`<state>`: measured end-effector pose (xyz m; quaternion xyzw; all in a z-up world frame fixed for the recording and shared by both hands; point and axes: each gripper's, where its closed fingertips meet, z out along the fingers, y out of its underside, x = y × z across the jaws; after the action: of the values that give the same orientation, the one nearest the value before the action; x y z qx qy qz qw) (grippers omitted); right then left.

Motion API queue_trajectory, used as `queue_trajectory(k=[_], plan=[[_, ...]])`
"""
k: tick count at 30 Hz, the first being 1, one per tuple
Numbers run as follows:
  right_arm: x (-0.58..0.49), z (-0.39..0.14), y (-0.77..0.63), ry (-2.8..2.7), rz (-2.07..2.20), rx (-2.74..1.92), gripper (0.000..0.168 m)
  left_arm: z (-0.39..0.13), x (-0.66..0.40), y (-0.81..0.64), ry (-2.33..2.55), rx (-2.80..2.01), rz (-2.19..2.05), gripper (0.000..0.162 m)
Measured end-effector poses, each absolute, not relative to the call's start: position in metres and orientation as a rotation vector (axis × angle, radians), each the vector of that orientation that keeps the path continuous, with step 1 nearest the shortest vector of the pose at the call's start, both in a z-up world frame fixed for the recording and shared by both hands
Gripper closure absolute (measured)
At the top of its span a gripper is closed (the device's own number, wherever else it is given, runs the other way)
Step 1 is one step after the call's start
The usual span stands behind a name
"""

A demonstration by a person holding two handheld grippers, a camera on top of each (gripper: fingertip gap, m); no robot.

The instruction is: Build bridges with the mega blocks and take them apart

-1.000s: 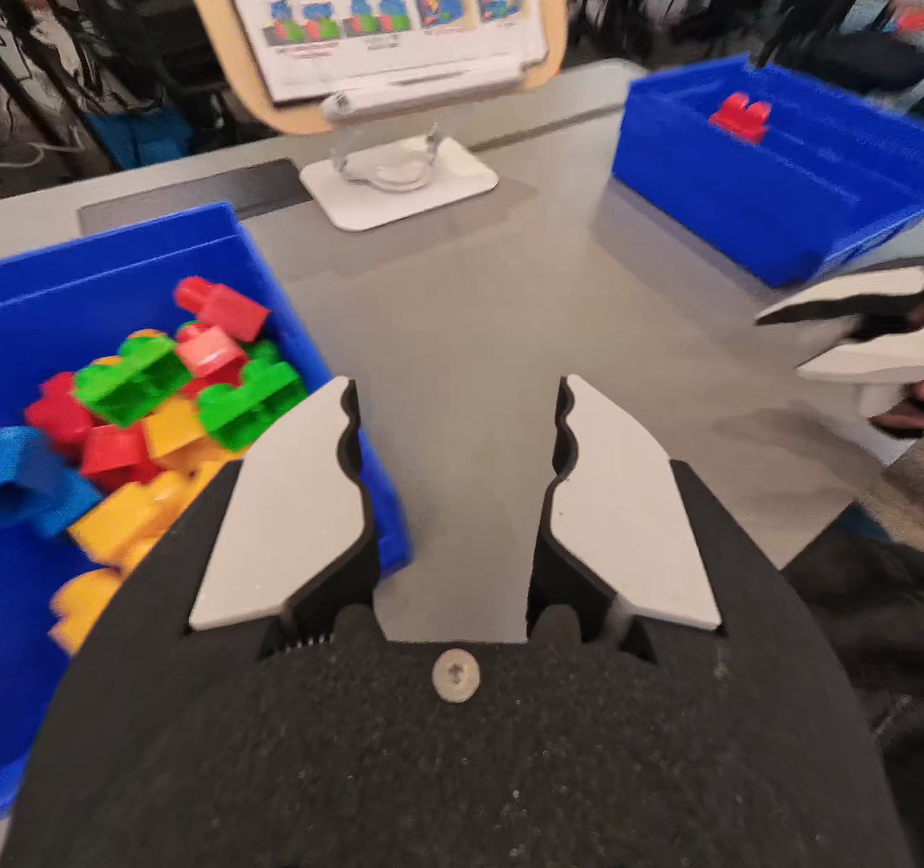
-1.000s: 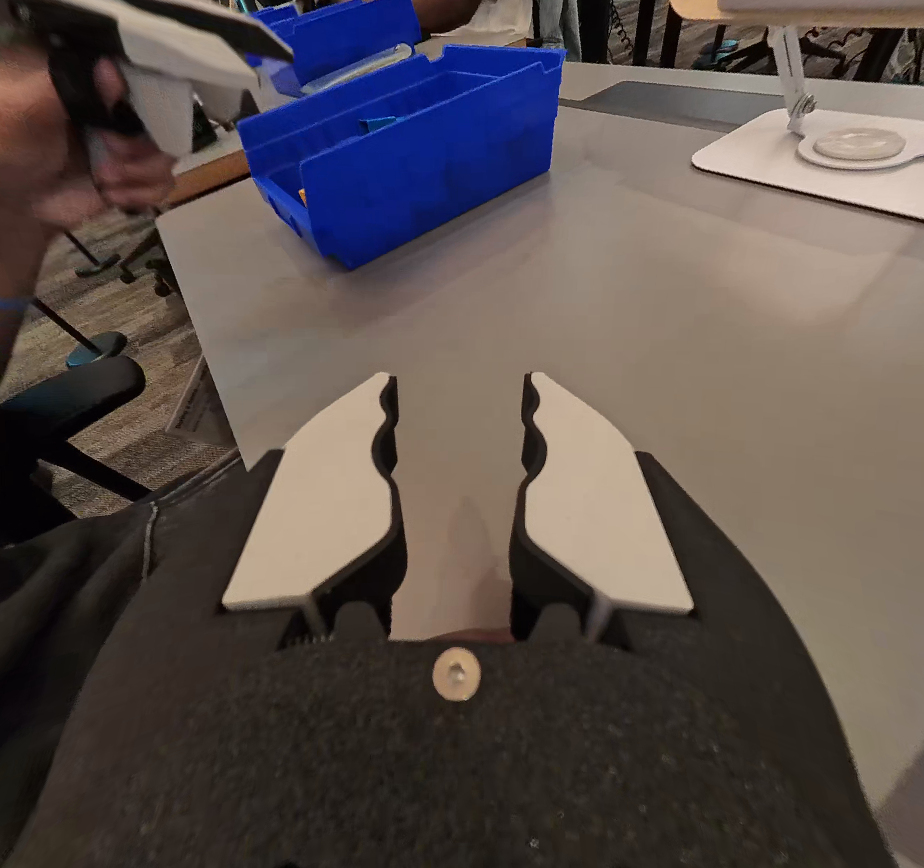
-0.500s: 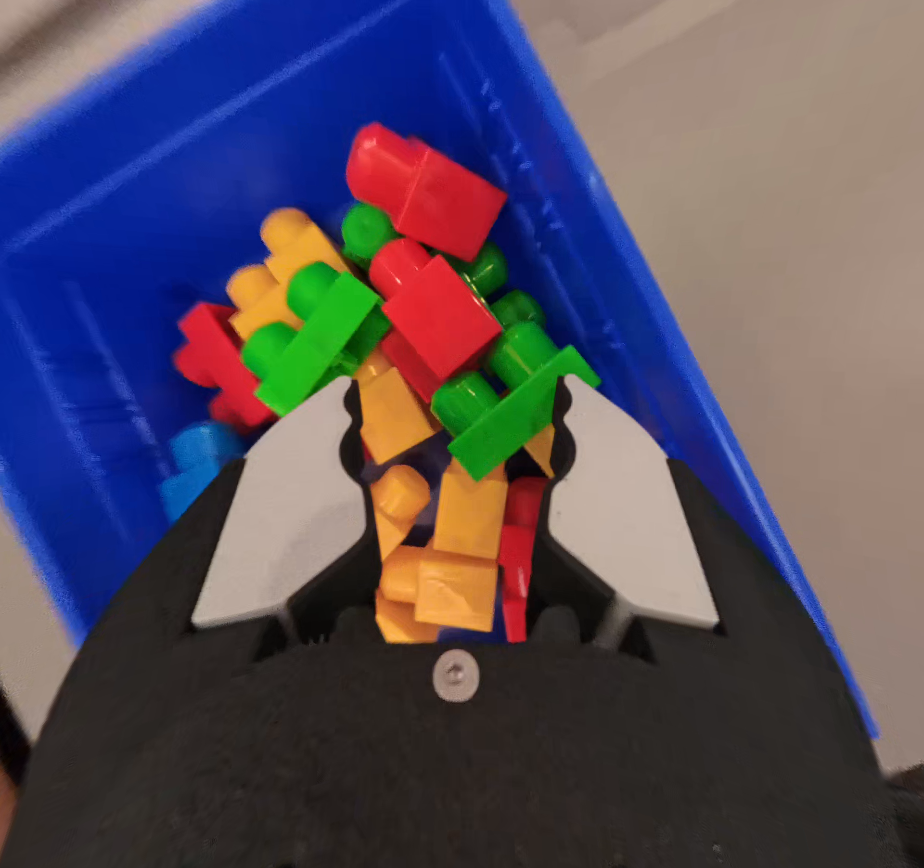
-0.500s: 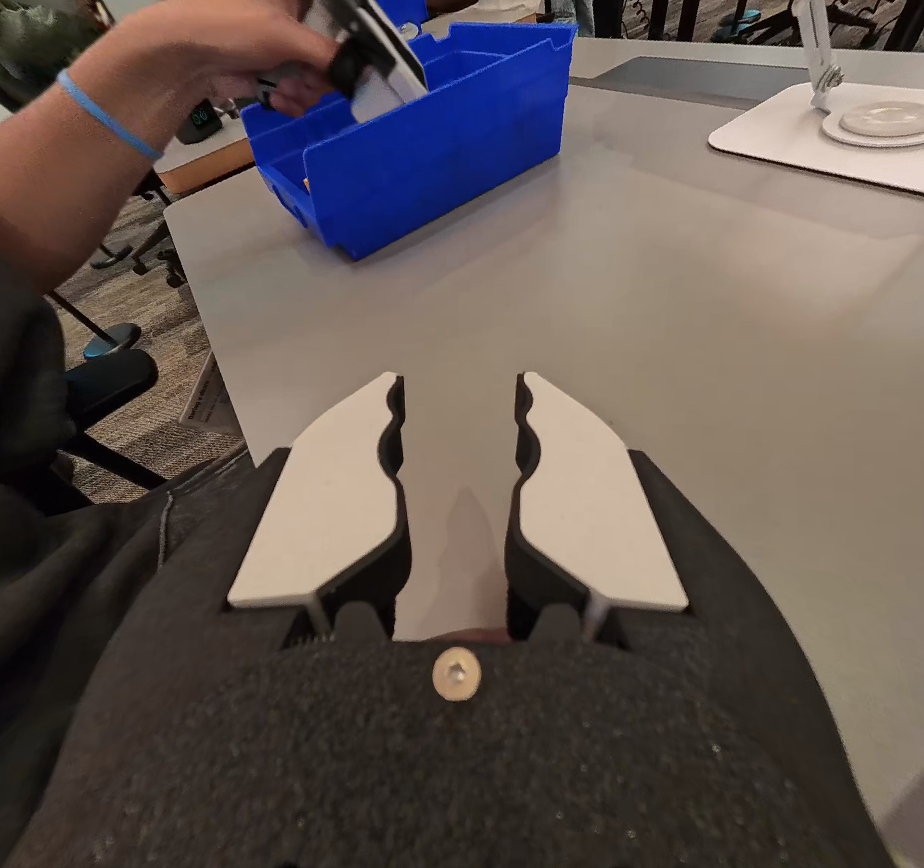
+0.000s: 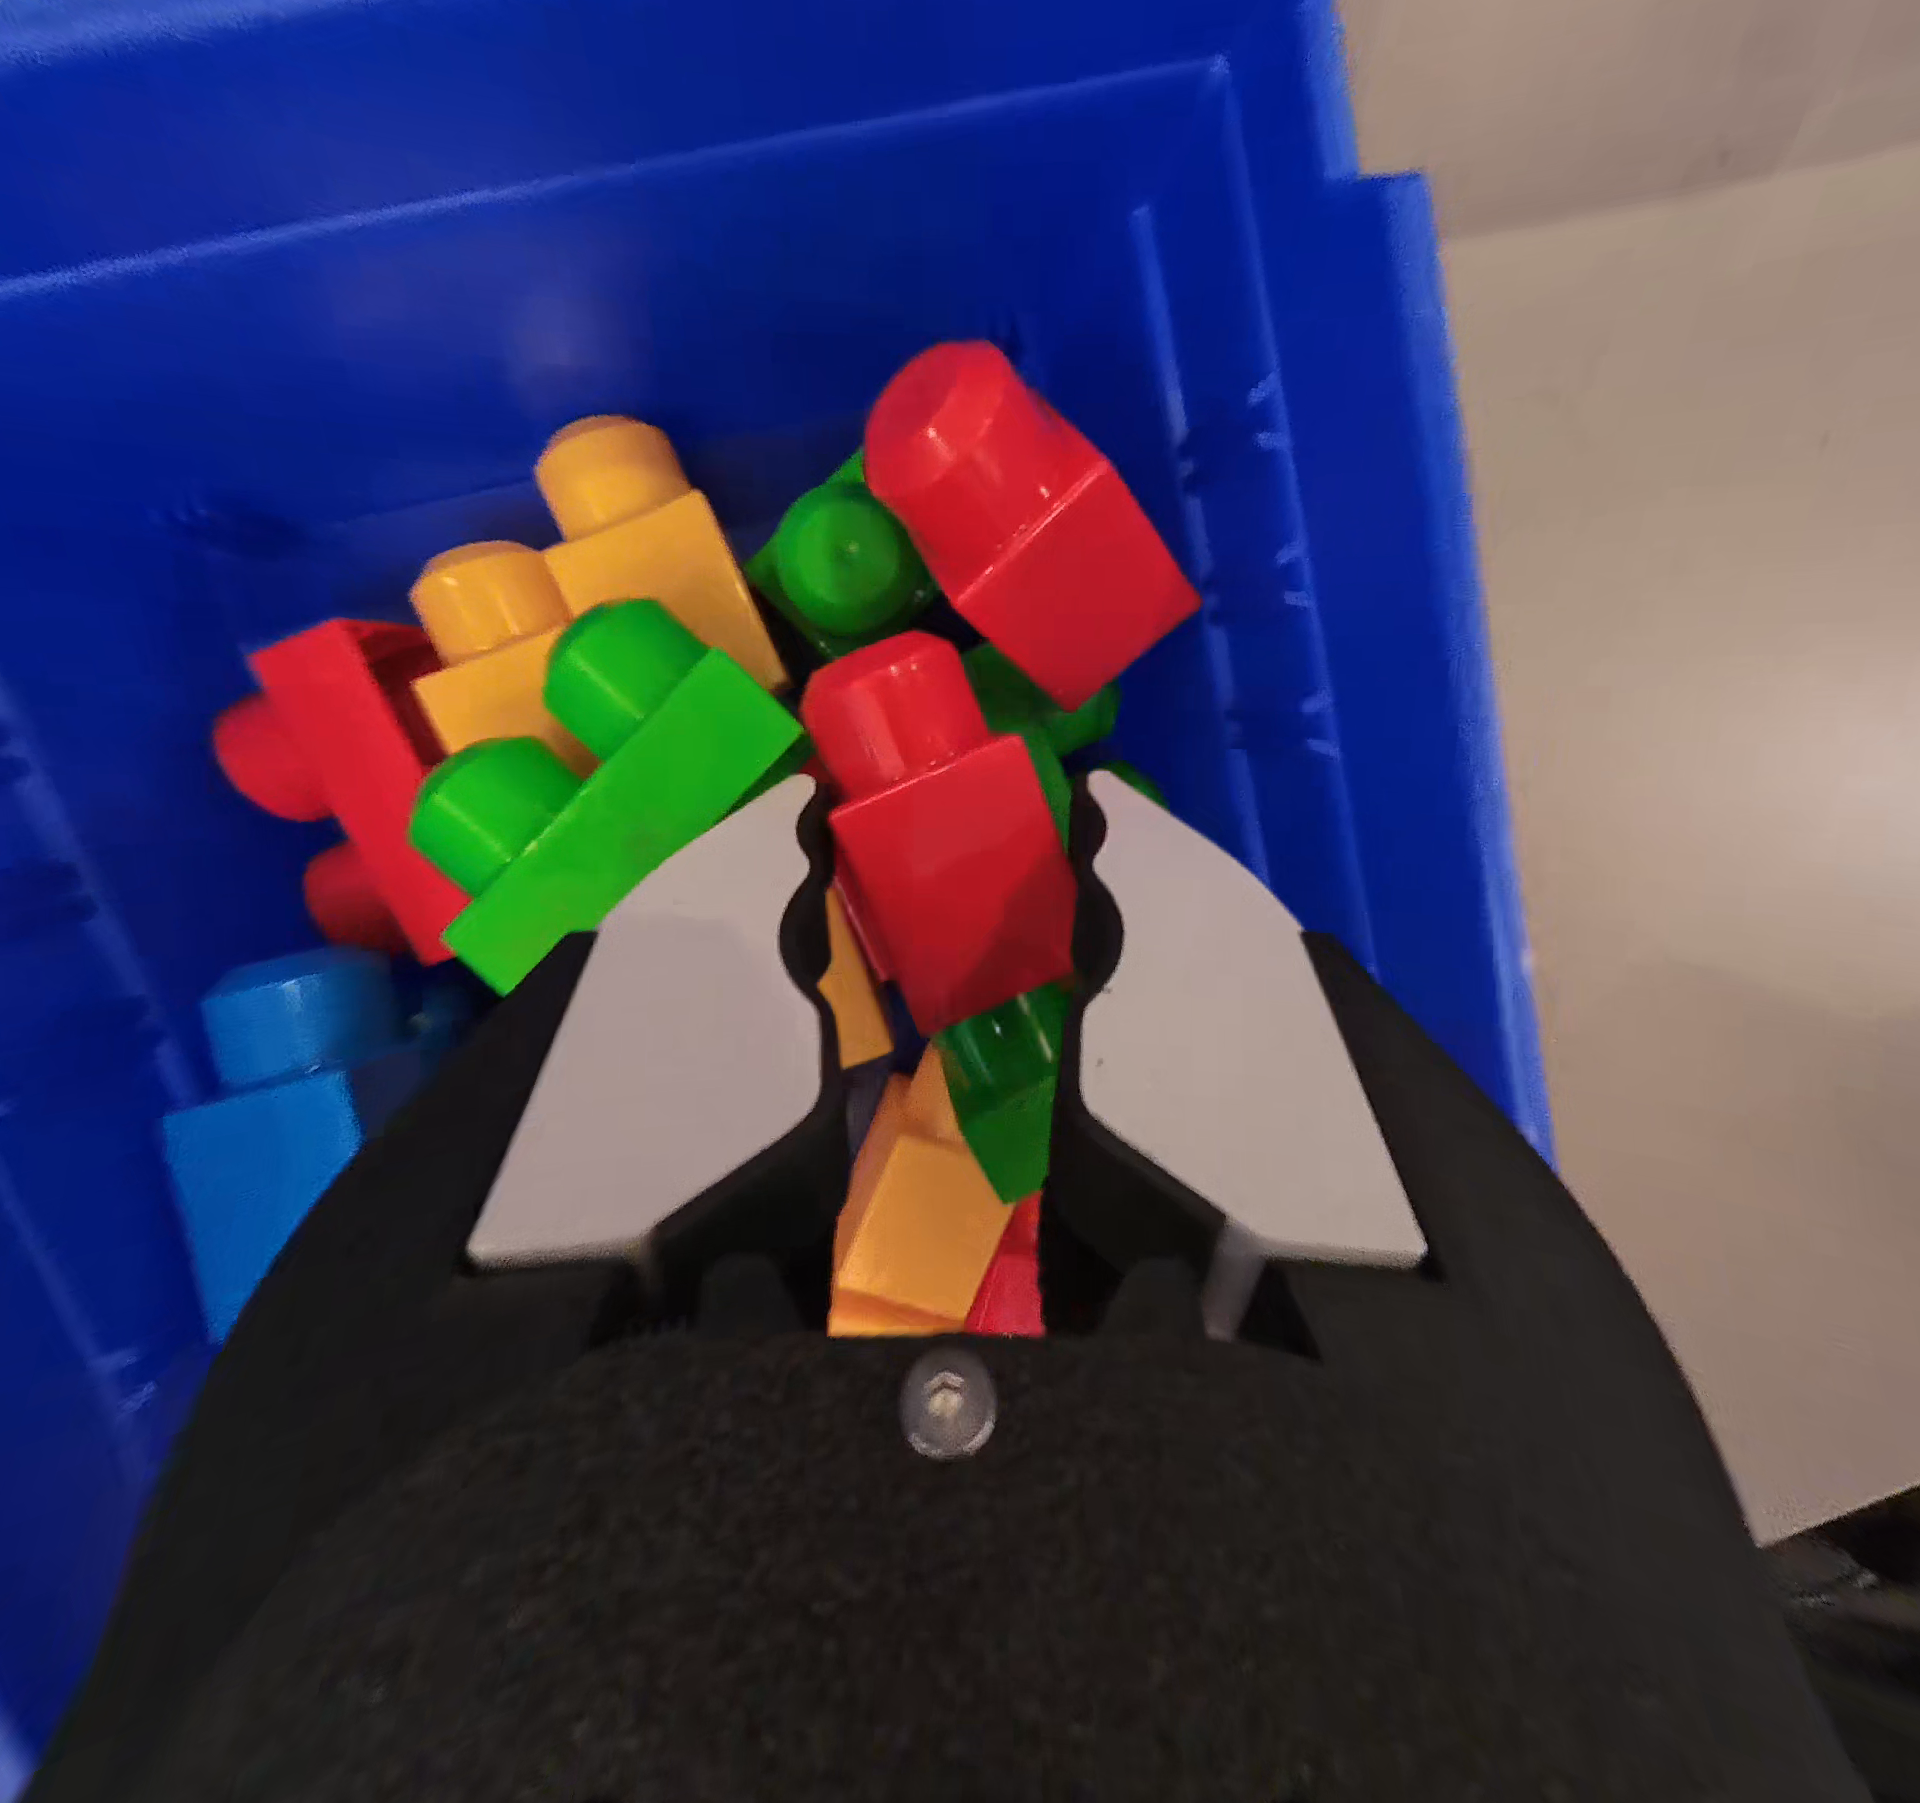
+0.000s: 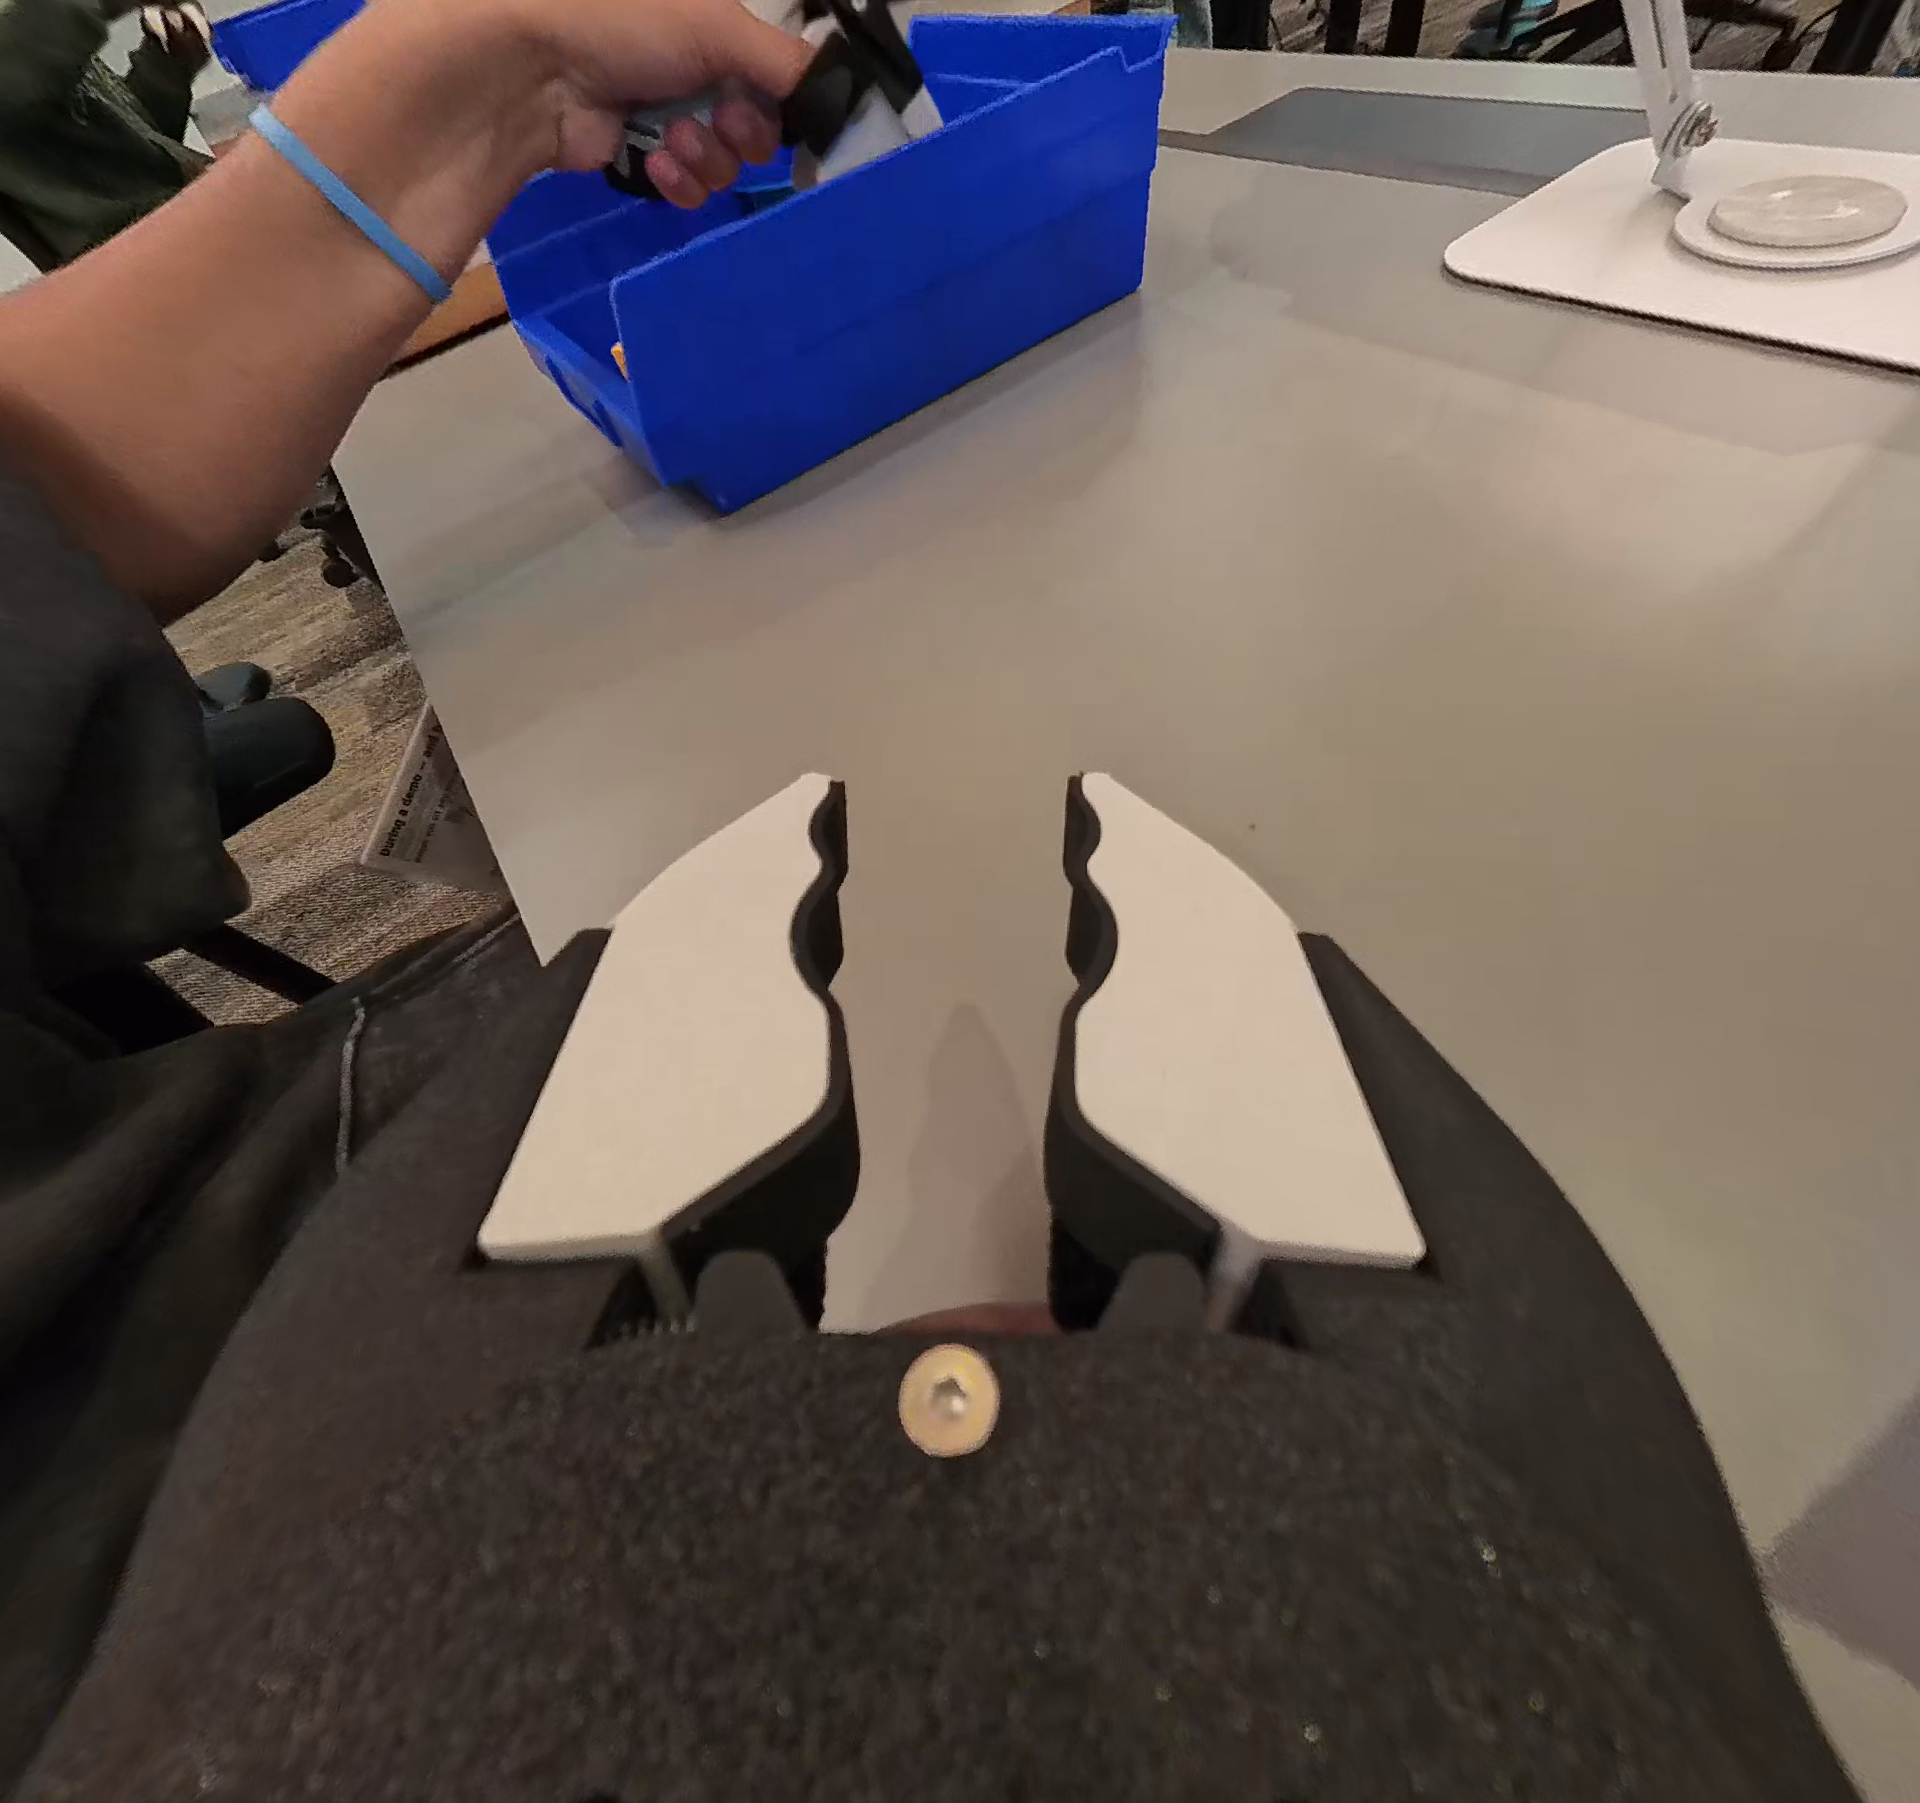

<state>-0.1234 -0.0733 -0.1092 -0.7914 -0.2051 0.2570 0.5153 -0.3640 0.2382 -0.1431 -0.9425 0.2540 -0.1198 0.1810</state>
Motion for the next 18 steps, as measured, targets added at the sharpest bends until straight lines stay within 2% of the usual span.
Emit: queue_trajectory(k=[1,5,8,10,12,18], plan=[[-0.123,-0.108,-0.074,-0.491,0.614,-1.896,0.129,-0.134,-0.366,0.237,0.721,-2.638,-0.333,0.119],[-0.118,-0.105,-0.072,-0.477,0.593,-1.886,0.13,-0.065,-0.357,0.222,0.796,-2.429,-0.317,0.12],[-0.115,-0.103,-0.07,-0.466,0.591,-1.882,0.13,-0.01,-0.301,0.181,1.028,-2.207,-0.473,0.12],[-0.114,-0.103,-0.069,-0.464,0.584,-1.877,0.13,0.001,-0.251,0.151,1.212,-2.111,-0.555,0.12],[-0.114,-0.103,-0.068,-0.467,0.577,-1.877,0.13,-0.015,-0.202,0.13,1.426,-2.049,-0.537,0.12],[-0.113,-0.103,-0.066,-0.488,0.529,-1.87,0.131,-0.136,-0.124,0.151,1.694,-2.276,-0.259,0.12]])
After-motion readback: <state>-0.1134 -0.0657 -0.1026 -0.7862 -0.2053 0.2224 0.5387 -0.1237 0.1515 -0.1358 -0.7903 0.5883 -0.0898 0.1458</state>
